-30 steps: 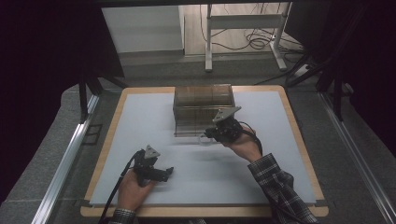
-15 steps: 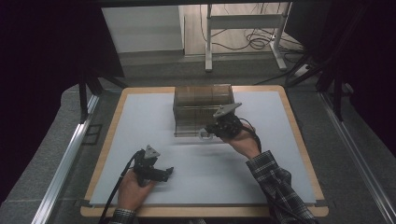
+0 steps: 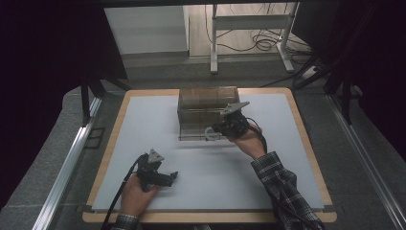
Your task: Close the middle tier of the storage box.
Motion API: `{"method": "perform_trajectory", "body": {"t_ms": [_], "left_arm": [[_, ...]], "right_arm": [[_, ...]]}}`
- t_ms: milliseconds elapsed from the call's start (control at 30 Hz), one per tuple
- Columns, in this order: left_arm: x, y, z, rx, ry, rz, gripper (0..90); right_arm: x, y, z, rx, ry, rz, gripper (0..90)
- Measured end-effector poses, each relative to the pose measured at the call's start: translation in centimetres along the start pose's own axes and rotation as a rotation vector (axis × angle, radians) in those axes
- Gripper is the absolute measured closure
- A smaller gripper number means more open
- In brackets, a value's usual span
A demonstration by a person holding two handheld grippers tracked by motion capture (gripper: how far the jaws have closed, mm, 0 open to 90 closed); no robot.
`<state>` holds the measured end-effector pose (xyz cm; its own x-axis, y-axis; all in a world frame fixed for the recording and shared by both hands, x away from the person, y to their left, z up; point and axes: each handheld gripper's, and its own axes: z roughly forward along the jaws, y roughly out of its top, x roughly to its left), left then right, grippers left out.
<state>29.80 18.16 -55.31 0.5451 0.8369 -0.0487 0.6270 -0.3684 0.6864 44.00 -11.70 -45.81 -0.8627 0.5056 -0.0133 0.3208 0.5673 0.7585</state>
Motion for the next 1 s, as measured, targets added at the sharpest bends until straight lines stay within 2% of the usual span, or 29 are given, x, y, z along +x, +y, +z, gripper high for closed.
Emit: {"method": "perform_trajectory", "body": {"t_ms": [700, 1000], "left_arm": [[0.0, 0.0, 0.0, 0.000, 0.000, 0.000, 0.0], [0.0, 0.0, 0.0, 0.001, 0.001, 0.001, 0.0]], "right_arm": [[-1.3, 0.4, 1.4, -0.002, -0.051, 0.044, 80.8], [-1.3, 0.2, 2.3, 0.012, -0.075, 0.033, 80.6]]}}
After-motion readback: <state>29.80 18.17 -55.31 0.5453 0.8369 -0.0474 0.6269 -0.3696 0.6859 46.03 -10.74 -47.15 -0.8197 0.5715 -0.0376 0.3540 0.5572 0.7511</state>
